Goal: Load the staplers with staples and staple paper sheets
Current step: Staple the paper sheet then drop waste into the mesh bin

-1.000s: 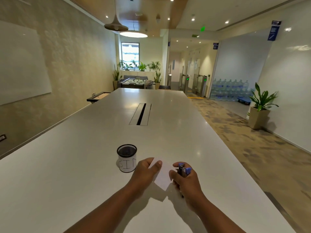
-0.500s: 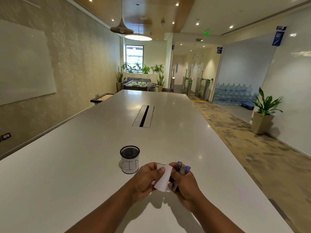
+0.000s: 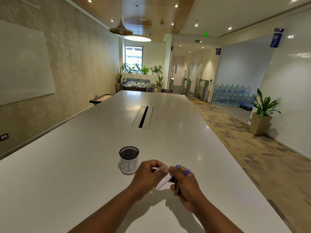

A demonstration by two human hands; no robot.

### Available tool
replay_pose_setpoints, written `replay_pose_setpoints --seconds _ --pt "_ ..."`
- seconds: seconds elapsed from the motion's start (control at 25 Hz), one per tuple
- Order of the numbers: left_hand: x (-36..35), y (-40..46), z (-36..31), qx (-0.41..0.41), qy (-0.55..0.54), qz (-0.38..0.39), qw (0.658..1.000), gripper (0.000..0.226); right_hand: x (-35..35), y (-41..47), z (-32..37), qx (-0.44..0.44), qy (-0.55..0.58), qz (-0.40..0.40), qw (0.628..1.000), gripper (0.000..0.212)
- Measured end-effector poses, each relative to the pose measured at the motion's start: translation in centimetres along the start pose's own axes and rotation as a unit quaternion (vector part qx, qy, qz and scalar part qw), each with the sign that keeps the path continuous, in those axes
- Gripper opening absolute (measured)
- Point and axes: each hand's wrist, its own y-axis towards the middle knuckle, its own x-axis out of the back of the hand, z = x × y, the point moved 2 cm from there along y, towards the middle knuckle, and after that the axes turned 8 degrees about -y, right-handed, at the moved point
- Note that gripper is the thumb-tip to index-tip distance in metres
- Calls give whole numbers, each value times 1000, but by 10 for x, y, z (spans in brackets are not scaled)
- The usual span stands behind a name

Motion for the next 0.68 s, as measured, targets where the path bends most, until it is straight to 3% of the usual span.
replay_pose_setpoints --seconds 0.2,0.48,0.68 --pt "4 3 -6 36 30 60 997 17 6 2 -2 -18 -5 -25 1000 21" --pt "10 7 -16 22 48 34 998 12 7 -2 6 21 -22 -24 999 10" --pt "13 8 -21 2 59 4 998 14 8 -8 10 82 -157 15 984 8"
